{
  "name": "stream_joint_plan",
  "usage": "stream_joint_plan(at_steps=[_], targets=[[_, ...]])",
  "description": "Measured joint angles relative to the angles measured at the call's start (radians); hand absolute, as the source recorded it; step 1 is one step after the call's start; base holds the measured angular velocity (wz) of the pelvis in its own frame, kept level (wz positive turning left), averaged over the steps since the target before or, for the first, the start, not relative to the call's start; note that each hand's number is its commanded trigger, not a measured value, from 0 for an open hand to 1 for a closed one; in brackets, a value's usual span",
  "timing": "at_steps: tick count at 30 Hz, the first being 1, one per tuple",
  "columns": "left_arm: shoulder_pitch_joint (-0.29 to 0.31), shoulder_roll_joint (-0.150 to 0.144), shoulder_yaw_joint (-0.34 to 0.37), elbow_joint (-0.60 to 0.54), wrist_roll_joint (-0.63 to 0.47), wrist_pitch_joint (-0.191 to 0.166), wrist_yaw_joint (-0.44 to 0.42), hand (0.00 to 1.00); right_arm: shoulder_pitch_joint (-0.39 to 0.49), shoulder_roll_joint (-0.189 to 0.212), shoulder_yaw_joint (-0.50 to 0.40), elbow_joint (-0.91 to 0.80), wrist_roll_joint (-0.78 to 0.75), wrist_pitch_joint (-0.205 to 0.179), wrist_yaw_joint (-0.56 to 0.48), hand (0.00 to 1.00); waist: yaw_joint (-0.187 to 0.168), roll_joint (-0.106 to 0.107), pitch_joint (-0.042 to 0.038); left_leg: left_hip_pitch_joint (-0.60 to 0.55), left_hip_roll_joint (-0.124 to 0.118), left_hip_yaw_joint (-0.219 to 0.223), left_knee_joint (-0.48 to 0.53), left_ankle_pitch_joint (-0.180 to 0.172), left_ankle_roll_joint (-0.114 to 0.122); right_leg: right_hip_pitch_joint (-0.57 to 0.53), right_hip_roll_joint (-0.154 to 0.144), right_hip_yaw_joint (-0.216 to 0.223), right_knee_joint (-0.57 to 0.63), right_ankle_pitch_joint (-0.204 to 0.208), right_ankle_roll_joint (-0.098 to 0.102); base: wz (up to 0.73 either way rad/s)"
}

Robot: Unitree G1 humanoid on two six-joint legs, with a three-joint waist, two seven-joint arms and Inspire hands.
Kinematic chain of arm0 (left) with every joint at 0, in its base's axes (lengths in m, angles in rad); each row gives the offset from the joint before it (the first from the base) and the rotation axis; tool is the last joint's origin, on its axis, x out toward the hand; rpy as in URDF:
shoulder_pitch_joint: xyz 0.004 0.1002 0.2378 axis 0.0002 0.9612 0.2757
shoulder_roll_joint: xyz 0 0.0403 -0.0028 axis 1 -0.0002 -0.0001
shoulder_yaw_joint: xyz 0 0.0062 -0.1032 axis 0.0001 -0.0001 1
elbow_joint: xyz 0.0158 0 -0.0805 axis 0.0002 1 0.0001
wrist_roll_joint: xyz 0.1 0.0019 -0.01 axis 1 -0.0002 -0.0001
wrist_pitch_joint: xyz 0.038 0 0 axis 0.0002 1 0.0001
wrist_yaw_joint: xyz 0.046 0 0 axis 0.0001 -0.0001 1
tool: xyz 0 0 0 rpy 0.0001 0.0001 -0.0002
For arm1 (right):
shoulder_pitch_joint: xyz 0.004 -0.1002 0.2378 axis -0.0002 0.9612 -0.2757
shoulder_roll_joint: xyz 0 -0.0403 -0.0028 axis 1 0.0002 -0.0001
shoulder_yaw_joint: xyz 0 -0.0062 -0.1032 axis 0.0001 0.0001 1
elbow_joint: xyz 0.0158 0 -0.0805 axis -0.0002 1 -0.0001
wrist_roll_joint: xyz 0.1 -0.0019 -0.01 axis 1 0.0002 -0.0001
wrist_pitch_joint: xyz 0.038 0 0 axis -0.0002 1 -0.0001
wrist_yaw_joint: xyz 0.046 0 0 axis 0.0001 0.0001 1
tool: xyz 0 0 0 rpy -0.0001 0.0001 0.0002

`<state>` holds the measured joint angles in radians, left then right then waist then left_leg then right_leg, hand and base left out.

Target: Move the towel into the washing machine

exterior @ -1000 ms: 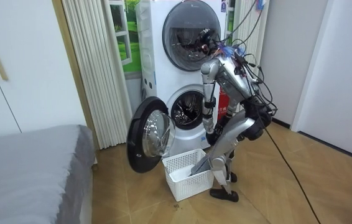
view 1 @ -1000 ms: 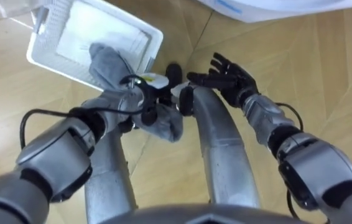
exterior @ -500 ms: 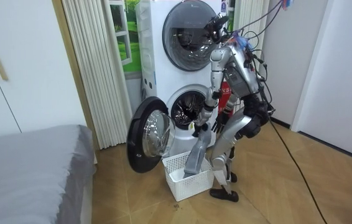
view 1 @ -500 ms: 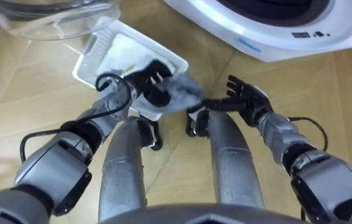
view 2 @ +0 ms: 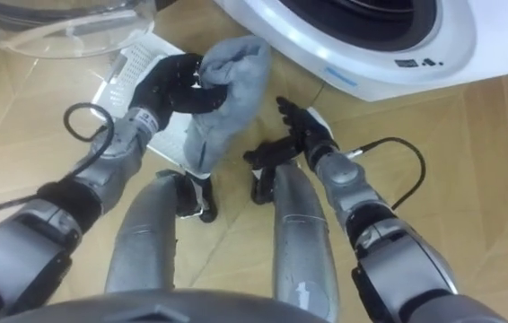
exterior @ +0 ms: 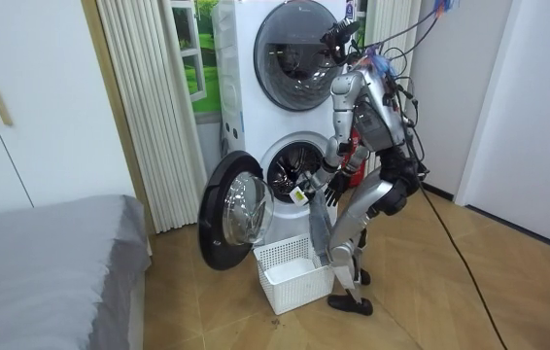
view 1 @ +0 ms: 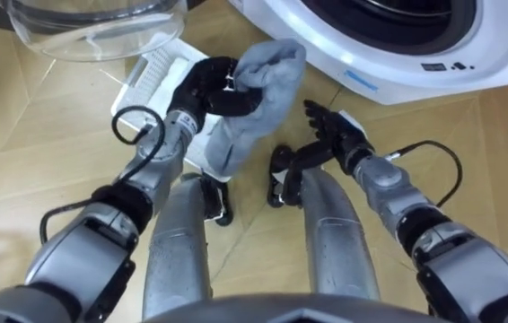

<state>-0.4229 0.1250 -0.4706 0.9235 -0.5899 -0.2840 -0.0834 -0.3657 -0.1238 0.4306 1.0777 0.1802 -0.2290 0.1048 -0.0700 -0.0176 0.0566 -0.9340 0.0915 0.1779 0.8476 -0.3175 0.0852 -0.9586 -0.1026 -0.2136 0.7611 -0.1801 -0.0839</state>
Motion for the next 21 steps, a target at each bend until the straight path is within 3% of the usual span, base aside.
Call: stream_joint_plan(at_steps=[10, 15, 21], targets=[[0.024, -0.002, -0.003, 0.000, -0.335, 0.017, -0.100, 1.00, -0.004, 0.020, 0.007, -0.001, -0.031, 0.002, 0.006, 0.00, 0.027, 0.000, -0.0001, -0.001, 0.001, -0.001, -0.004, 0.000, 0.000, 0.002, -0.002, -0.008, -0.006, 0.001, 0.000, 0.00], [0.037, -0.024, -0.002, -0.001, -0.486, 0.023, -0.152, 1.00, 0.003, 0.023, 0.005, 0.000, -0.033, 0.007, 0.007, 0.00, 0.036, 0.000, -0.0001, -0.001, -0.001, -0.001, -0.016, 0.003, -0.001, 0.001, -0.002, -0.010, -0.015, 0.002, 0.000, 0.00], [0.064, -0.037, -0.003, -0.014, -0.671, 0.062, -0.194, 1.00, 0.004, 0.045, -0.003, -0.014, -0.033, 0.037, 0.011, 0.00, 0.036, -0.001, -0.0004, -0.002, -0.001, -0.001, -0.021, 0.002, -0.003, -0.002, -0.002, -0.011, -0.014, -0.005, -0.002, 0.00]])
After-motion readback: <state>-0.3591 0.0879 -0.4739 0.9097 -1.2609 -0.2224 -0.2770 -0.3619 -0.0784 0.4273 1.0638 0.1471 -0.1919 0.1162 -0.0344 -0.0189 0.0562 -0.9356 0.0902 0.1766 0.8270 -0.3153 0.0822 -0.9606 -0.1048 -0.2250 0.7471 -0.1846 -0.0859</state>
